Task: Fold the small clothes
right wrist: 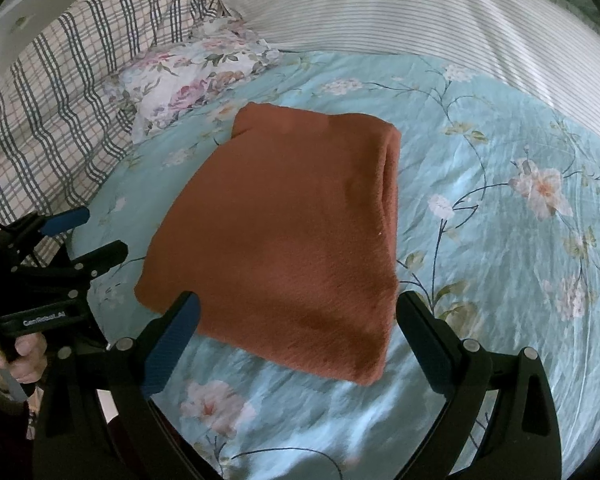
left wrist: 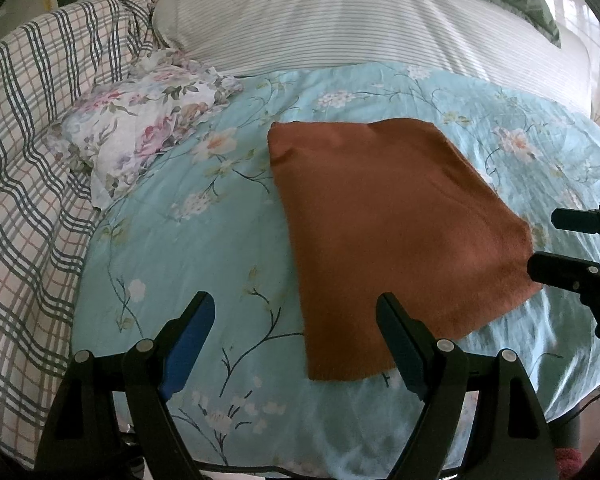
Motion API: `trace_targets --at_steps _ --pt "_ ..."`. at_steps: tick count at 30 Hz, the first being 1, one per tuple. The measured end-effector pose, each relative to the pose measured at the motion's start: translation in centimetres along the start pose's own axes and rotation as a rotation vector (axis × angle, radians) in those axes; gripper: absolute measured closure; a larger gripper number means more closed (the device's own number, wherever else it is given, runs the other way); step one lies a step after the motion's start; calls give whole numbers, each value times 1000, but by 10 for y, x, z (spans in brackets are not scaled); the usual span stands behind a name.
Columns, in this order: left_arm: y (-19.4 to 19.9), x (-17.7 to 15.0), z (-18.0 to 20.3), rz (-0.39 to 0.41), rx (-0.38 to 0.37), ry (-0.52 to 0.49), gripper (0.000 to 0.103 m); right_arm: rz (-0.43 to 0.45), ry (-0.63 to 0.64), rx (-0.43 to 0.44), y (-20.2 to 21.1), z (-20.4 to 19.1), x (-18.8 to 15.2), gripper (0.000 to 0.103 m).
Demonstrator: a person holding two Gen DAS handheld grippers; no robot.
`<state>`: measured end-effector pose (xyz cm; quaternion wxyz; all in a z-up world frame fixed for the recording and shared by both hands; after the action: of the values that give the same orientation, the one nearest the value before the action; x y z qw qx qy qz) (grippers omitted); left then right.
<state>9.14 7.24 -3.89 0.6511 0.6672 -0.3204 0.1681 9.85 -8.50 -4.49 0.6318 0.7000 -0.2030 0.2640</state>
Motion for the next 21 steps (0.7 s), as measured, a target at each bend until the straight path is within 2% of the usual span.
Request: trace_targets --at_steps 6,13,21 --pt "-7 5 0 -5 -12 13 20 9 -21 -8 -7 14 7 5" --pt "-14 16 -5 23 31 6 20 4 -19 7 -16 15 16 5" --pt "-15 27 -13 38 42 18 20 0 -11 20 -22 12 23 5"
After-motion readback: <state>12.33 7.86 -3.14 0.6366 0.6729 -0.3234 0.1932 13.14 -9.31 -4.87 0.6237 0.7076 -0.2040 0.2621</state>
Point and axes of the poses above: each gripper's, at about its wrist camera, not at the fingertips, and y roughly against the way its jaws point, z to its right, x to its top, the point moved 7 cm from there along -y, roughly the way its jaws point, and after that the axes turned 6 degrees about -x, right-handed, at the moved point
